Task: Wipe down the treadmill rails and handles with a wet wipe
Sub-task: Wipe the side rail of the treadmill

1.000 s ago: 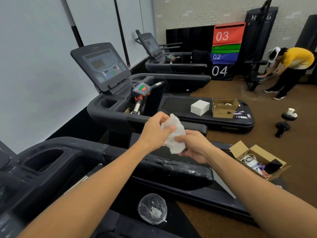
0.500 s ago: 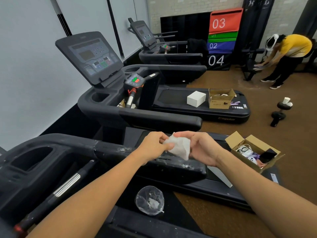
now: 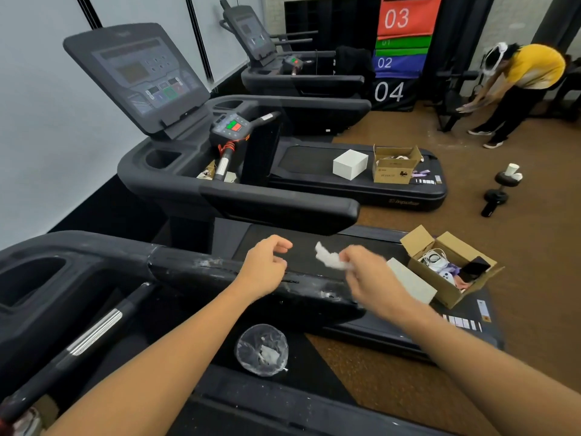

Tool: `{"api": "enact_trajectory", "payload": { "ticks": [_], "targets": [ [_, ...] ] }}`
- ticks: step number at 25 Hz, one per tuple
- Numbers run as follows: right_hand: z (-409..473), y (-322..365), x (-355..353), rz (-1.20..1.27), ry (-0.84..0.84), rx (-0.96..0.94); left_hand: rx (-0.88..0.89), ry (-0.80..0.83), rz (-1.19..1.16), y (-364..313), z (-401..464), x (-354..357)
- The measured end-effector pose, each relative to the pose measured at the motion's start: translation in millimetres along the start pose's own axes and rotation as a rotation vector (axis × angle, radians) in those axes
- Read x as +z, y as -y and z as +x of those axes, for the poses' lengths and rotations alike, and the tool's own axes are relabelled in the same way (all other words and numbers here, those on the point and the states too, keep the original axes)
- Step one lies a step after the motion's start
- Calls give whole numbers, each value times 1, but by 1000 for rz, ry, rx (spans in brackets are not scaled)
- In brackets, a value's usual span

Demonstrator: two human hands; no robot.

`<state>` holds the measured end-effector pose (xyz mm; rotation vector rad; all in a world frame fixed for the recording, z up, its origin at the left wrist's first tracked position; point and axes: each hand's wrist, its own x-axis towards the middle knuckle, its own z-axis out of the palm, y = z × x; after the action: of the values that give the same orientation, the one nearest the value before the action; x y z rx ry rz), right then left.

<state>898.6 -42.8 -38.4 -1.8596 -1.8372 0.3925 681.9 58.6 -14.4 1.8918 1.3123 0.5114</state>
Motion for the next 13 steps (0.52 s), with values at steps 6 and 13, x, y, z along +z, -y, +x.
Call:
{"api": "enact_trajectory", "payload": {
  "ticks": [6, 13],
  "targets": [
    [-50, -6, 47, -77, 14, -84, 255, -11, 289, 28, -16, 26],
    [-22, 34, 79, -212, -53, 261, 282, -85, 611, 71, -23, 30]
  ]
}}
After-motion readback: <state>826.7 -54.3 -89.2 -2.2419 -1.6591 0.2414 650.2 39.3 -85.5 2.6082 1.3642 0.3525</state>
